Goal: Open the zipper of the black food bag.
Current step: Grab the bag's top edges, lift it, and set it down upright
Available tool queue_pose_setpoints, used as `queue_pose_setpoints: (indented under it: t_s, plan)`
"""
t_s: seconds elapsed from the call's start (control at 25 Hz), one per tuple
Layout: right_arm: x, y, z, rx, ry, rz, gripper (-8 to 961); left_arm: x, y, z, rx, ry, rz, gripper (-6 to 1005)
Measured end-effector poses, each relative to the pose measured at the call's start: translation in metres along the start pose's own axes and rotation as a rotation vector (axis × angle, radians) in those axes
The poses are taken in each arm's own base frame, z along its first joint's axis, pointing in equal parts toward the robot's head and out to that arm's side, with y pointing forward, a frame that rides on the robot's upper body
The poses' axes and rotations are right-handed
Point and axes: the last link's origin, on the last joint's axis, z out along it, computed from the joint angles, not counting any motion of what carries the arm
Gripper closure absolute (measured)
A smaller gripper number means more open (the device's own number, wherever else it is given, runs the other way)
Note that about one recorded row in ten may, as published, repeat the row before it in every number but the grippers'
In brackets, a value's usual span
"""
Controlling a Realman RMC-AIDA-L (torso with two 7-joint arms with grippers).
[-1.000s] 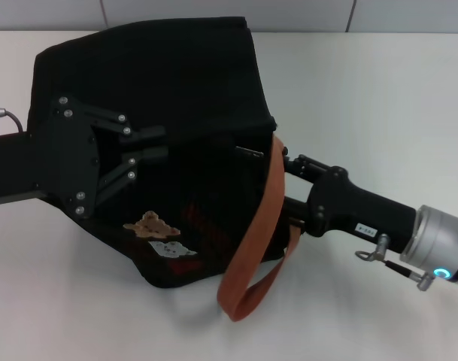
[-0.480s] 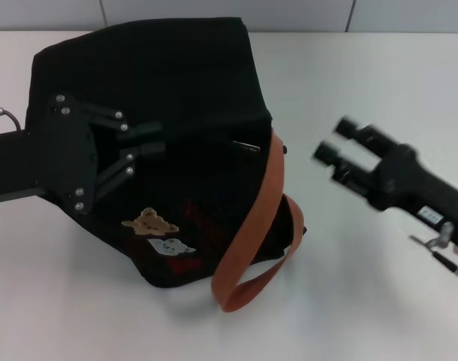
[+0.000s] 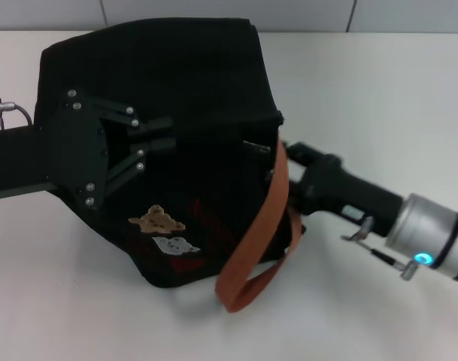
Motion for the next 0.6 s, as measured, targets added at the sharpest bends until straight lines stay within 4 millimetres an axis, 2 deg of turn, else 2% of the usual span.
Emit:
queue_pose_setpoints:
  t_s: [0.16,0.28,0.4,0.6]
  plan:
    - [0.002,0.013,0.016,-0.074,0.030,-0.012,223,0.000,-0.001,0.001,-0.003,0.003,0.002,900]
    - [0.002,0.013,0.017,-0.068,0.029,-0.014,223,0.000,-0.001,0.002,-0.004,0.004,0.003,900]
    - [0.004,0.009,0.010,-0.039,0.024,-0.011,223,0.000,-0.001,0.002,-0.002,0.002,0.003,900]
    - [0.002,0.000,-0.012,0.023,-0.034,0.008,230,-0.002,-0.001,0.000,0.009,0.000,-0.002,901]
